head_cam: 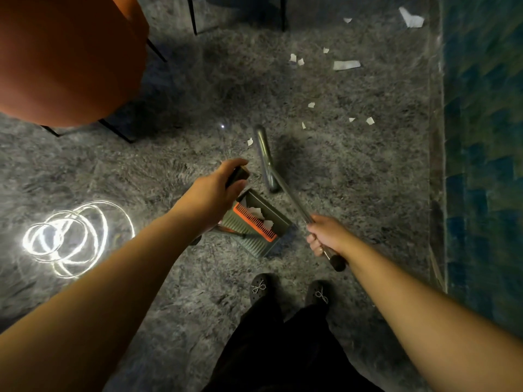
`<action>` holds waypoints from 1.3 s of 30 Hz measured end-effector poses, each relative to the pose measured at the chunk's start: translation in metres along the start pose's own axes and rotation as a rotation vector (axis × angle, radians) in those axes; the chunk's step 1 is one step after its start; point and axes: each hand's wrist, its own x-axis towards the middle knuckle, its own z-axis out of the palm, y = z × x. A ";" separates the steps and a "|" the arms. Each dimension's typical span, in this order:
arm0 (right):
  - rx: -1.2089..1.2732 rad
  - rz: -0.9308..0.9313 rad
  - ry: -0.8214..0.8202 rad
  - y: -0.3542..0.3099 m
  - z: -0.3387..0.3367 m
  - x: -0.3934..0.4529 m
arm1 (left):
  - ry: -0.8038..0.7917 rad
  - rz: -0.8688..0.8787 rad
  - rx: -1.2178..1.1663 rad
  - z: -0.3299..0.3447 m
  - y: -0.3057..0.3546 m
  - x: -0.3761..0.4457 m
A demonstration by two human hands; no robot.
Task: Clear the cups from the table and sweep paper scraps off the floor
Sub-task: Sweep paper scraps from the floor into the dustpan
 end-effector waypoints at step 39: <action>-0.053 0.080 -0.179 -0.240 -0.004 0.114 | 0.187 -0.267 -0.208 -0.092 -0.010 0.147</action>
